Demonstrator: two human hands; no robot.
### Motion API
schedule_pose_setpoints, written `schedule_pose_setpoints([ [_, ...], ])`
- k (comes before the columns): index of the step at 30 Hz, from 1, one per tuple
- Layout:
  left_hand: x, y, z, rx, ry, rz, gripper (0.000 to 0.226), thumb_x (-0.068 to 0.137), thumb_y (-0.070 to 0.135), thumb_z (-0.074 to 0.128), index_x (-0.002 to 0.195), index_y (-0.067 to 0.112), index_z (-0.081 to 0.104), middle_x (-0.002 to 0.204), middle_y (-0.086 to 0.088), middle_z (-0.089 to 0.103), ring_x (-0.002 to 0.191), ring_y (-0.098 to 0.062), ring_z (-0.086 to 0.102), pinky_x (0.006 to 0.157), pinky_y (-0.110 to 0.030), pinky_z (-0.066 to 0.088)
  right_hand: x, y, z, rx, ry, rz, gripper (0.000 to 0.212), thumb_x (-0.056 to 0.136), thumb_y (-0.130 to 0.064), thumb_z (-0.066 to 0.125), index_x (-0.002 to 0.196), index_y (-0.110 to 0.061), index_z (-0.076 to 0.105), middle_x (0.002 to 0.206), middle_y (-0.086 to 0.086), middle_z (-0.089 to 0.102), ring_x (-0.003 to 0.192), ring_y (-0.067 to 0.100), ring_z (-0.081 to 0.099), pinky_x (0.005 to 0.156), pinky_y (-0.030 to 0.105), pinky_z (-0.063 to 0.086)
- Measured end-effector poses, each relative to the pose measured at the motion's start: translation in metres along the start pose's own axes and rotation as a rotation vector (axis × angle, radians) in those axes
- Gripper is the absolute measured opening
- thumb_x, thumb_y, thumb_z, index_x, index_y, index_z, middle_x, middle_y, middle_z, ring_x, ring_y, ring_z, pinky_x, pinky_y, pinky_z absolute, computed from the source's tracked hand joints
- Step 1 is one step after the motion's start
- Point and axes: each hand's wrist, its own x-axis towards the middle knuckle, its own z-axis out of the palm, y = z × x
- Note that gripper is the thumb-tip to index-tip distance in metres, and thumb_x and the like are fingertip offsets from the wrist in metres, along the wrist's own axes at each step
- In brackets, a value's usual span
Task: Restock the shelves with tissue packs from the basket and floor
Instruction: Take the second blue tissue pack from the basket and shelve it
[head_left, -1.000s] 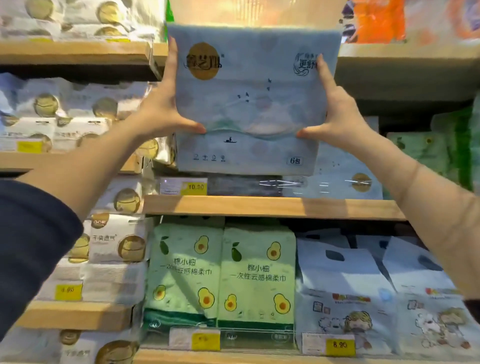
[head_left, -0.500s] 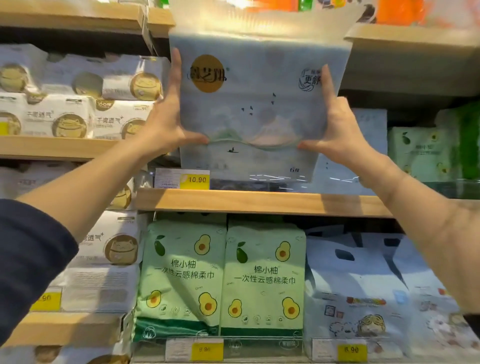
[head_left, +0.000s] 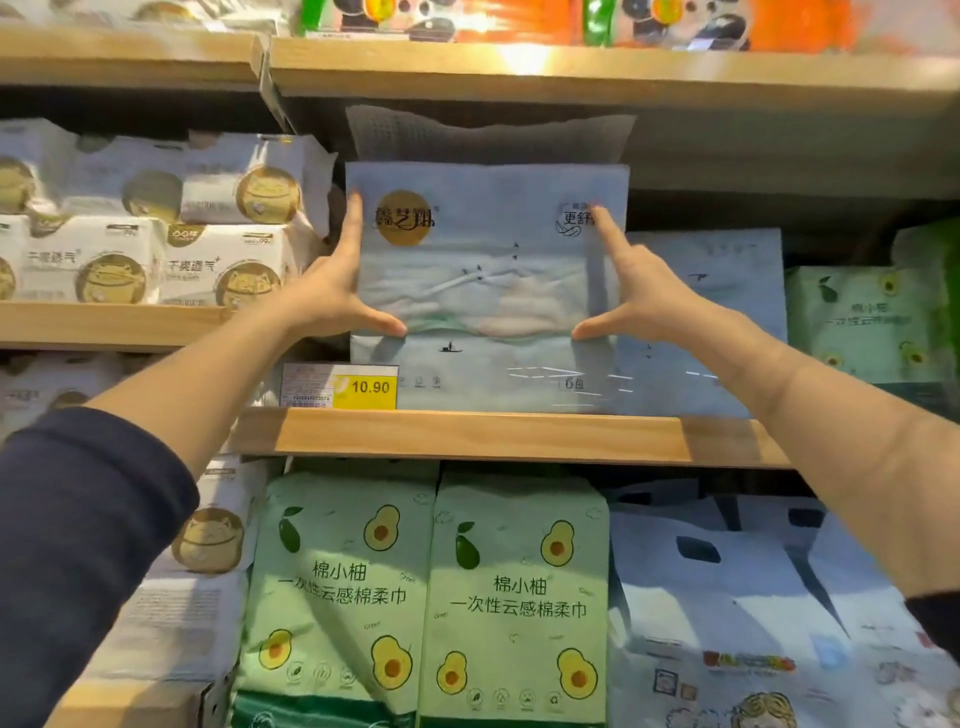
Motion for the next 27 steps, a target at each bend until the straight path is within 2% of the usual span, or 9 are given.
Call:
schedule_pose_setpoints([
  [3, 0.013, -0.008, 0.005, 0.012, -0.034, -0.050, 0.134, 0.069, 0.027, 0.081, 0.141, 0.028, -0.032, 0.160, -0.007, -0.008, 0.146, -0.027, 0.008, 0.118, -0.039, 0.015, 0.009, 0.005, 0.004, 0.003, -0.048, 0.031, 0.126, 0.068, -0.027, 0.082, 0.144, -0.043, -0.017, 0.099, 0.010, 0.043, 0.083, 0.028, 0.043, 0.070, 0.032, 0.037],
  [4, 0.016, -0.010, 0.006, 0.009, -0.046, -0.055, 0.135, 0.068, 0.027, 0.081, 0.139, 0.030, -0.034, 0.160, -0.006, -0.005, 0.146, -0.026, 0.010, 0.118, -0.041, 0.017, 0.013, 0.007, 0.005, 0.006, -0.065, 0.040, 0.127, 0.067, -0.026, 0.082, 0.143, -0.044, -0.018, 0.101, 0.011, 0.045, 0.085, 0.029, 0.045, 0.073, 0.034, 0.039],
  [7, 0.025, -0.017, 0.008, 0.012, -0.071, -0.085, 0.137, 0.068, 0.027, 0.081, 0.137, 0.032, -0.037, 0.158, -0.007, 0.015, 0.143, -0.026, 0.024, 0.115, -0.041, 0.028, 0.024, 0.010, 0.006, 0.002, -0.106, 0.050, 0.127, 0.068, -0.025, 0.082, 0.143, -0.041, -0.019, 0.139, 0.019, 0.039, 0.116, 0.035, 0.047, 0.094, 0.039, 0.043],
  [11, 0.035, -0.019, 0.007, 0.069, -0.068, -0.125, 0.141, 0.065, 0.027, 0.084, 0.136, 0.031, -0.039, 0.153, -0.010, 0.028, 0.139, -0.027, 0.031, 0.114, -0.039, 0.028, 0.031, 0.015, 0.013, -0.033, -0.125, 0.055, 0.128, 0.069, -0.025, 0.081, 0.143, -0.034, -0.023, 0.140, 0.024, 0.040, 0.123, 0.037, 0.044, 0.096, 0.035, 0.039],
  [15, 0.041, -0.024, 0.004, 0.137, -0.093, -0.166, 0.141, 0.065, 0.030, 0.084, 0.137, 0.027, -0.038, 0.149, -0.012, 0.035, 0.138, -0.029, 0.033, 0.114, -0.040, 0.028, 0.037, 0.018, 0.022, -0.021, -0.136, 0.040, 0.128, 0.069, -0.028, 0.081, 0.144, -0.033, -0.024, 0.107, 0.018, 0.053, 0.098, 0.033, 0.050, 0.076, 0.028, 0.034],
  [17, 0.042, -0.025, 0.006, 0.164, -0.107, -0.212, 0.131, 0.066, 0.032, 0.083, 0.146, 0.018, -0.020, 0.144, -0.013, 0.042, 0.133, -0.031, 0.039, 0.109, -0.037, 0.032, 0.041, 0.017, 0.026, -0.045, -0.155, 0.038, 0.127, 0.070, -0.029, 0.080, 0.144, -0.032, -0.023, 0.091, 0.012, 0.046, 0.086, 0.028, 0.047, 0.073, 0.028, 0.033],
  [19, 0.042, -0.023, 0.009, 0.190, -0.111, -0.240, 0.115, 0.068, 0.034, 0.081, 0.149, 0.010, 0.002, 0.144, -0.017, 0.043, 0.131, -0.033, 0.039, 0.106, -0.037, 0.030, 0.042, 0.019, 0.030, -0.051, -0.157, 0.046, 0.127, 0.070, -0.028, 0.080, 0.144, -0.032, -0.023, 0.103, 0.019, 0.046, 0.090, 0.032, 0.049, 0.076, 0.029, 0.034],
  [23, 0.038, -0.014, 0.019, 0.215, -0.098, -0.189, 0.128, 0.076, 0.027, 0.076, 0.140, 0.016, -0.035, 0.153, -0.017, 0.027, 0.140, -0.029, 0.030, 0.109, -0.031, 0.022, 0.045, 0.022, 0.037, -0.052, -0.144, 0.074, 0.127, 0.070, -0.026, 0.080, 0.144, -0.032, -0.023, 0.136, 0.026, 0.041, 0.116, 0.040, 0.047, 0.088, 0.035, 0.037],
  [27, 0.044, -0.014, 0.025, 0.283, -0.134, -0.235, 0.129, 0.074, 0.029, 0.077, 0.139, 0.020, -0.035, 0.155, -0.027, 0.012, 0.141, -0.038, 0.022, 0.115, -0.041, 0.021, 0.052, 0.021, 0.042, -0.105, -0.151, 0.101, 0.127, 0.070, -0.027, 0.080, 0.144, -0.031, -0.024, 0.136, 0.028, 0.042, 0.119, 0.043, 0.047, 0.092, 0.038, 0.038],
])
